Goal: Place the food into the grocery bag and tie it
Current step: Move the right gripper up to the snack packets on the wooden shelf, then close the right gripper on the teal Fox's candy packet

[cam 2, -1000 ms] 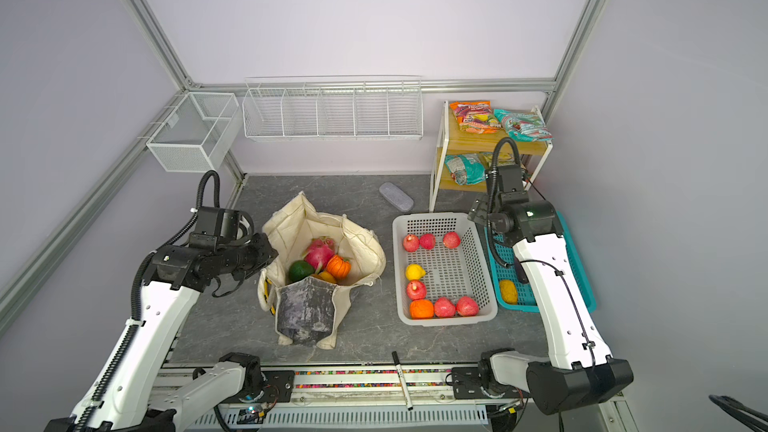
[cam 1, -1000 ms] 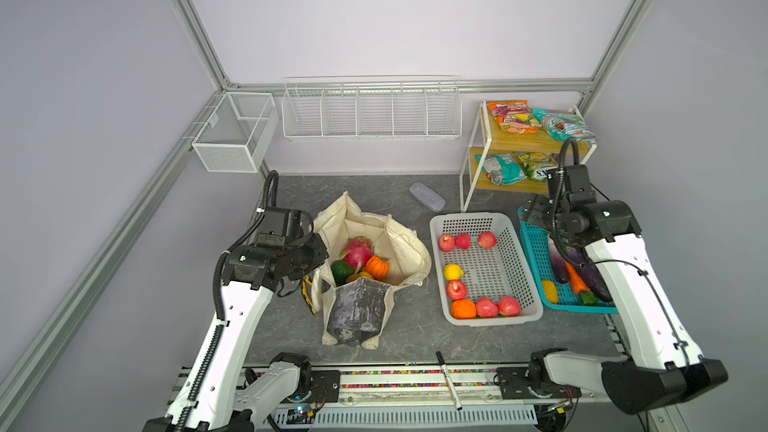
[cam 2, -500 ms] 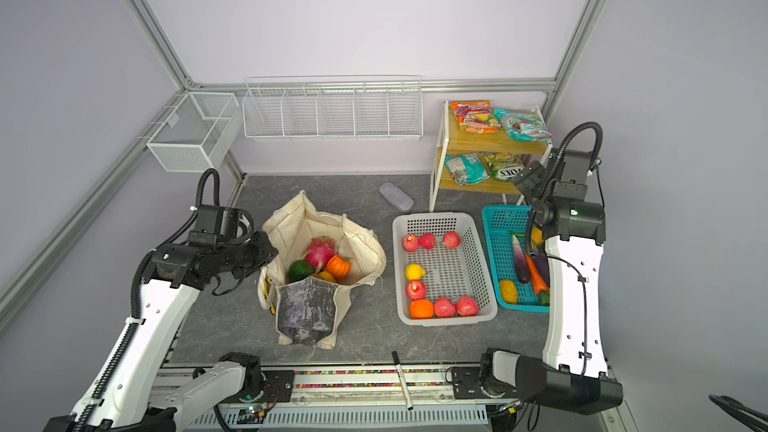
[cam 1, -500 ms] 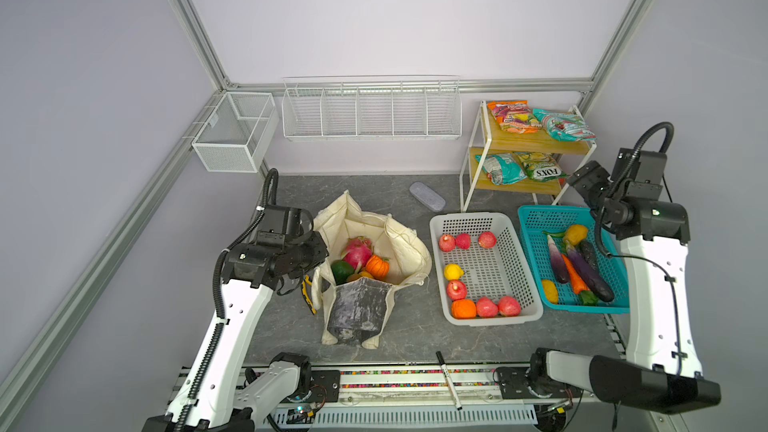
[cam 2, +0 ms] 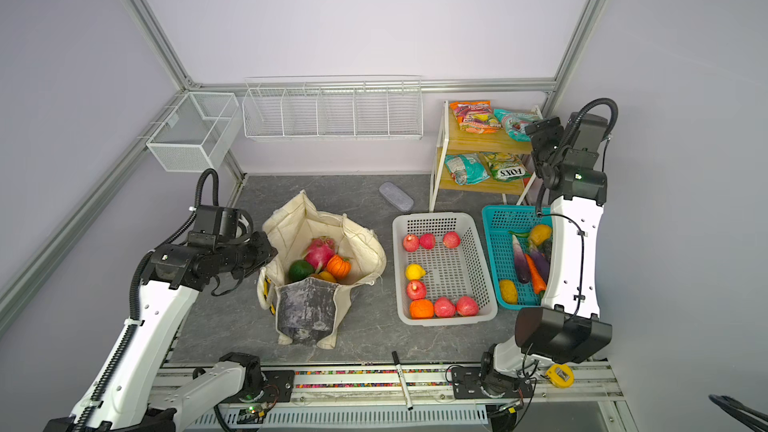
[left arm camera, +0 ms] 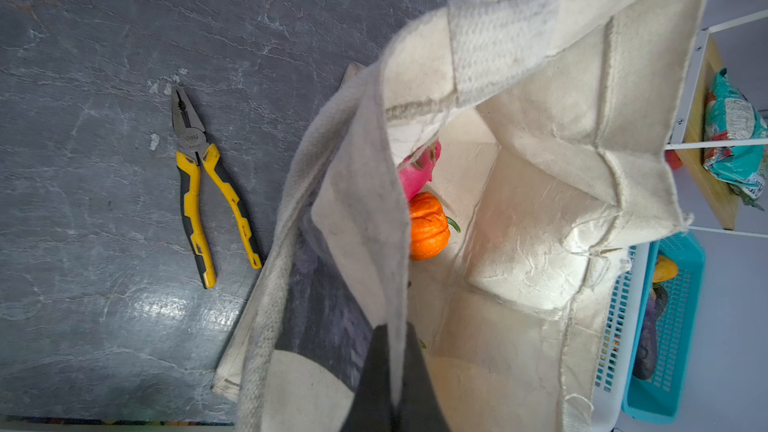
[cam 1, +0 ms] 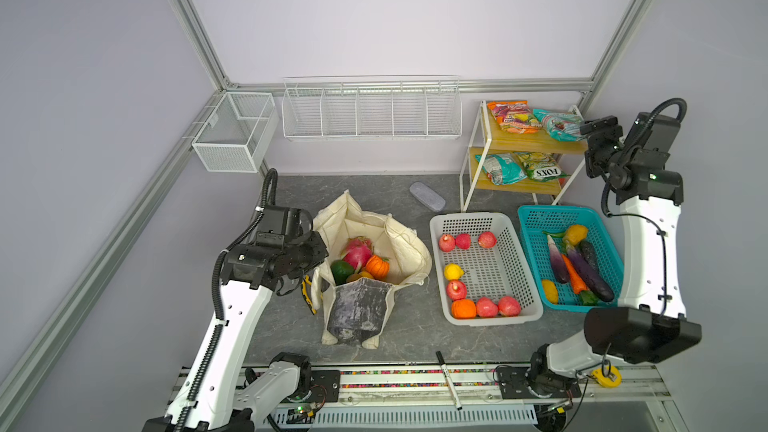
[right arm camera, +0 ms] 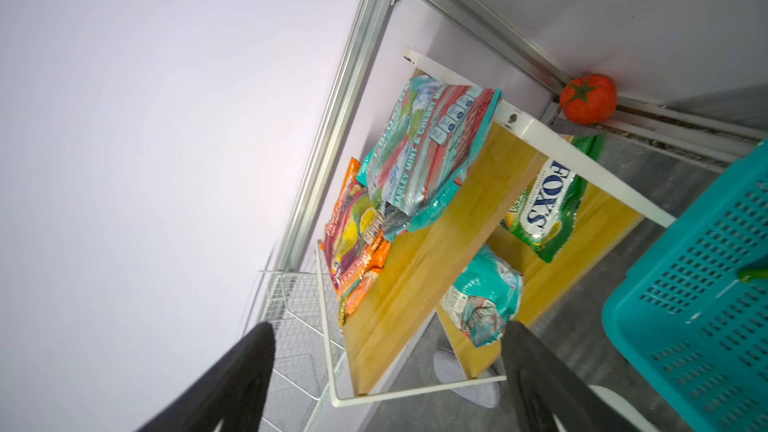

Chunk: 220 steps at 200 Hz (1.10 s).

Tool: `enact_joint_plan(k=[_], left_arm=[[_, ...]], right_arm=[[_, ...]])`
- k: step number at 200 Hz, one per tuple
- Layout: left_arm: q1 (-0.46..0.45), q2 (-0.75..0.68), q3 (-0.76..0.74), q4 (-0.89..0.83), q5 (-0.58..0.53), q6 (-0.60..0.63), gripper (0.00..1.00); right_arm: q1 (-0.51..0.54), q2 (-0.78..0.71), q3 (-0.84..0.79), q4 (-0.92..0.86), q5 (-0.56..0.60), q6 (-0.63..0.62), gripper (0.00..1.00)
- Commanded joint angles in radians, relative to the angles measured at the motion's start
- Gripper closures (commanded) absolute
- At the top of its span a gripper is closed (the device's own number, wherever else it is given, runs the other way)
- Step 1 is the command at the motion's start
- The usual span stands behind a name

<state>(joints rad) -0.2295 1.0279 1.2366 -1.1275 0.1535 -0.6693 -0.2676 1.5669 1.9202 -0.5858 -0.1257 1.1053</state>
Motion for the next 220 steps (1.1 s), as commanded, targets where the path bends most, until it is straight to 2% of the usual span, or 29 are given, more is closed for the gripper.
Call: enact_joint_plan(k=[1,39,63,92,121,149,201,220], left_arm=[[0.002,-0.016,0.026,-0.004,-0.021,0.005,0.99],[0.003,-0.03,0.019,-0.006,-0.029,0.002,0.99],[0.002,-0.029,0.028,-0.01,-0.03,-0.001,0.99],[0.003,-0.022,0.042,-0.012,-0.032,0.004,0.99],[0.002,-0.025,0.044,-0.013,-0.029,0.003,0.99],[0.004,-0.024,0.054,-0.021,-0.035,0.01,0.99],[0.003,-0.028,0.053,-0.021,-0.032,0.003,0.99],[0.004,-0.028,0.055,-0.025,-0.032,0.005,0.99]], right_arm=[[-0.01,0.057,0.033,0.054,-0.067,0.159,0.12],[-0.013,0.107,0.059,0.032,-0.065,0.225,0.09],[-0.02,0.12,0.059,0.04,-0.065,0.247,0.0],[-0.031,0.133,0.051,0.064,-0.071,0.264,0.11],[-0.045,0.179,0.078,0.07,-0.128,0.272,0.21],[-0.055,0.198,0.095,0.064,-0.137,0.274,0.25],[-0.065,0.25,0.132,0.045,-0.17,0.295,0.24],[-0.064,0.268,0.146,0.053,-0.181,0.301,0.32]])
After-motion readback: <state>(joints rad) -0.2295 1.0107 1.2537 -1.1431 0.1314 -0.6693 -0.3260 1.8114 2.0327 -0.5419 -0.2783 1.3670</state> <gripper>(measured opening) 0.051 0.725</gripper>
